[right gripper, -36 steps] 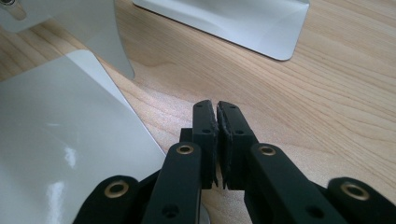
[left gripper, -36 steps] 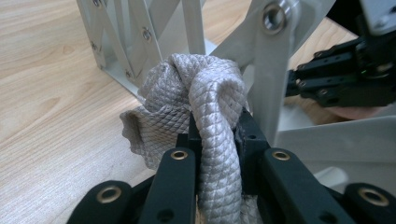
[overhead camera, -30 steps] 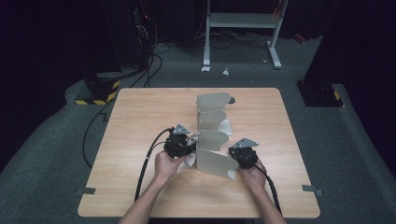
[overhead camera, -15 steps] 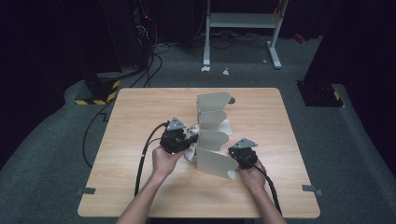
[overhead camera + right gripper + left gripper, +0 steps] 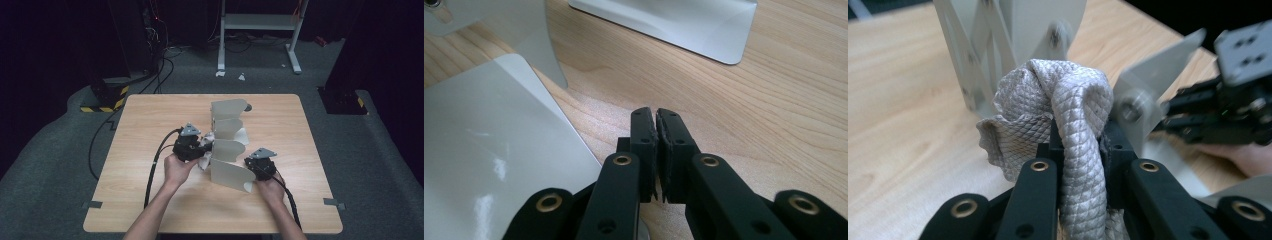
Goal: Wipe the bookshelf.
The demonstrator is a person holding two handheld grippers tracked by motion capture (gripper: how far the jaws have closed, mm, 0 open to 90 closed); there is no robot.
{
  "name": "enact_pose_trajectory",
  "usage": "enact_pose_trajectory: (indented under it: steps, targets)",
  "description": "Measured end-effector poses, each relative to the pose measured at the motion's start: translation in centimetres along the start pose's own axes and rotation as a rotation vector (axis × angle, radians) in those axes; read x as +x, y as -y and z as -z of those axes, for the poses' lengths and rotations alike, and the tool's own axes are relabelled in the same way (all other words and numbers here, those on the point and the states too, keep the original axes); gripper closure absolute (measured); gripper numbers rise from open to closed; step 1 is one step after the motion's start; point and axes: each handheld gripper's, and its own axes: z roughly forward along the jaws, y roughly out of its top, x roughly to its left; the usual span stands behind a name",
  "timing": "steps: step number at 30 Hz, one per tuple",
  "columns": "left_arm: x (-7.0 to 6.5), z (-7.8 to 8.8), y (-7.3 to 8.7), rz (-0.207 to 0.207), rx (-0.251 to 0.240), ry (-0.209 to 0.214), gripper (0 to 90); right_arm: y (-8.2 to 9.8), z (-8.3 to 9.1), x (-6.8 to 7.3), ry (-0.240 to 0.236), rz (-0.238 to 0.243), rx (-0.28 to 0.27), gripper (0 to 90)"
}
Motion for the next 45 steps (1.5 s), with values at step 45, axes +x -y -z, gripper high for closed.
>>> enact_pose_trajectory:
  steps: [45]
  targets:
    - [0.9,0.8,-1.5,0.025,-0.062,0.027,80.4,0.0,0.0,0.1,0.008,0.004,0.0,86.4]
